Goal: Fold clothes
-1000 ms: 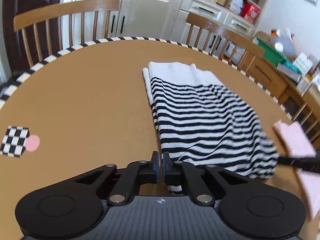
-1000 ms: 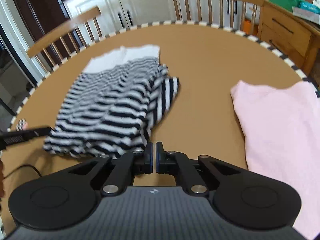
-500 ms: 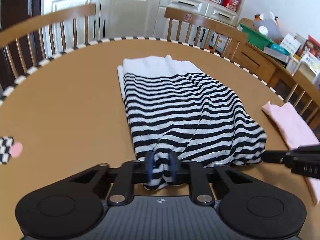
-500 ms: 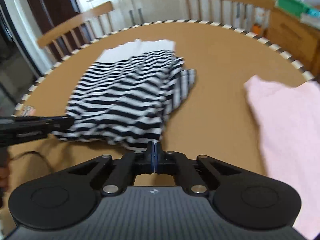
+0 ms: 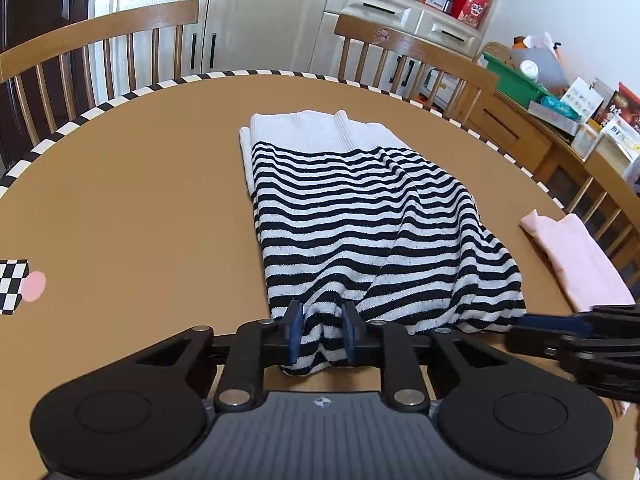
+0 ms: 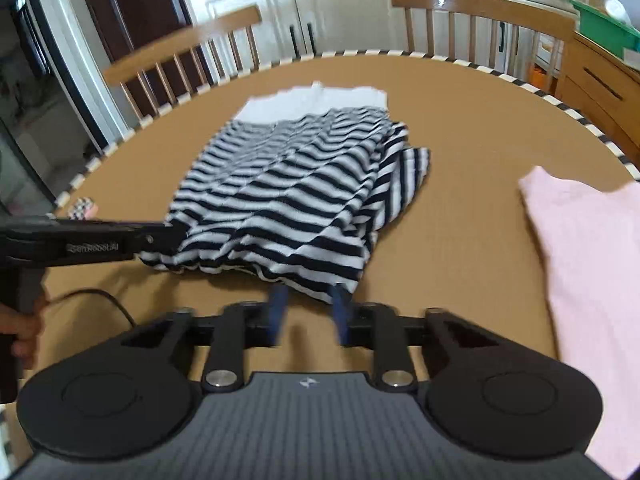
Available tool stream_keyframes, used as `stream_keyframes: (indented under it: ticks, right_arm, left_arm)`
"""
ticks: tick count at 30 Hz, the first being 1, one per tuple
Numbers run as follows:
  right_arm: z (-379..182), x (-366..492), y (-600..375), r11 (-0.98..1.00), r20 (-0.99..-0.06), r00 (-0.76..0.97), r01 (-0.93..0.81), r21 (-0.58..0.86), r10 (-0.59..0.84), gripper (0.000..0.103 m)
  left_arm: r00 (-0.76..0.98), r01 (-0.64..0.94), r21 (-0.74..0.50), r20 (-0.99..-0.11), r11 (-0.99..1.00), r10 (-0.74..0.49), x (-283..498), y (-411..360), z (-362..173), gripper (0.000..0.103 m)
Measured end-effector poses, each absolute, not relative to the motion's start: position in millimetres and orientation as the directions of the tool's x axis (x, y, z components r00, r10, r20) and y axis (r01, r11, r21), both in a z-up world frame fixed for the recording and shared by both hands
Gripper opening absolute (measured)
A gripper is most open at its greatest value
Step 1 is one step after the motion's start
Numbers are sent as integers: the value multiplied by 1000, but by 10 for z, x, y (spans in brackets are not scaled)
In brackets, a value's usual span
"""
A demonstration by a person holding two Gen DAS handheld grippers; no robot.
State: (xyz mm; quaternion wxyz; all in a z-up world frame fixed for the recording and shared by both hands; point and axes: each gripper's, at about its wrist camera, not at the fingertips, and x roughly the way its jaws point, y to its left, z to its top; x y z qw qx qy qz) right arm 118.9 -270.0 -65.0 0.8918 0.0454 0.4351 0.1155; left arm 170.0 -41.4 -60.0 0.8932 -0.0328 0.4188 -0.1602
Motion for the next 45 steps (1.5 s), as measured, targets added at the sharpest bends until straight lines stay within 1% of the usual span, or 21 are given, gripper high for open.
stream_keyframes:
  ticks: [4, 8, 12, 13, 15, 16, 17, 18, 19, 20, 21, 22, 24, 25, 27, 28, 30, 33, 37, 42, 45]
  right_arm:
    - [-629, 1206, -2785, 983, -762, 621, -115, 143, 184, 0]
    - [-469, 1108, -2873, 994, -745, 662, -108, 11, 80, 0]
    - [-458, 1103, -3019, 990, -762, 632, -102, 98, 141, 0]
    - [-479, 1100, -3033, 985, -768, 617, -106, 135, 171, 5]
    - [-507, 1052, -2893, 978, -760, 617, -163, 129, 203, 9]
    - [-520, 1026, -2813, 974, -756, 618, -194, 121, 217, 9]
    - [-541, 1024, -2746, 973, -751, 623, -200, 115, 217, 9]
    - [-564, 1029, -2682, 974, -747, 629, -200, 110, 214, 16]
    - [-595, 1048, -2647, 977, -748, 632, -189, 103, 201, 29]
    - [-617, 1068, -2611, 979, -746, 639, -183, 91, 189, 31]
    - [-635, 1087, -2574, 981, -743, 646, -178, 79, 177, 31]
    - [-649, 1105, -2567, 980, -738, 649, -182, 83, 183, 25]
    - [-647, 1137, -2579, 981, -732, 656, -173, 91, 184, 2]
    - [-644, 1153, -2585, 981, -730, 659, -168, 94, 183, 2]
    - [-575, 1122, -2605, 983, -726, 667, -172, 68, 166, 1]
    - [-534, 1095, -2618, 983, -728, 668, -178, 49, 157, 1]
    - [-492, 1048, -2652, 979, -740, 655, -201, 20, 150, 0]
    - [-589, 1032, -2696, 977, -777, 618, -214, -15, 123, 0]
    - [-635, 1027, -2867, 980, -787, 583, -123, 159, 201, 0]
    - [-511, 971, -2843, 980, -776, 599, -150, 132, 196, 0]
    - [-500, 947, -2898, 972, -769, 595, -140, 187, 234, 0]
  left_arm:
    - [600, 256, -188, -738, 948, -309, 1714, -382, -593, 25]
    - [606, 242, -188, -737, 952, -300, 1732, -308, -584, 18]
    - [581, 242, -233, -743, 942, -333, 1731, -265, -588, 18]
    - [584, 244, -231, -740, 942, -332, 1716, -271, -578, 19]
    - [587, 251, -234, -735, 939, -340, 1681, -278, -553, 28]
    - [589, 252, -239, -731, 938, -344, 1662, -277, -540, 29]
    - [589, 251, -242, -730, 937, -346, 1643, -273, -528, 35]
    - [587, 251, -245, -731, 936, -349, 1626, -267, -517, 42]
    - [587, 256, -247, -728, 935, -354, 1603, -261, -504, 43]
    - [588, 261, -250, -725, 932, -359, 1577, -254, -491, 44]
    - [589, 275, -248, -720, 929, -367, 1550, -257, -482, 45]
    - [592, 297, -239, -714, 925, -374, 1522, -275, -486, 45]
    - [597, 332, -184, -718, 925, -357, 1497, -353, -540, 42]
    - [600, 339, -158, -723, 927, -342, 1502, -389, -582, 37]
    - [621, 314, -126, -722, 941, -304, 1514, -407, -619, 18]
    - [625, 296, -130, -723, 946, -295, 1525, -393, -614, 15]
    - [616, 287, -142, -730, 947, -296, 1538, -367, -611, 14]
    - [618, 319, -96, -733, 943, -283, 1510, -391, -613, 14]
    - [597, 318, -117, -746, 941, -294, 1503, -349, -594, 14]
    - [567, 297, -152, -766, 943, -302, 1494, -229, -614, 13]
    - [556, 280, -199, -764, 939, -328, 1495, -158, -613, 13]
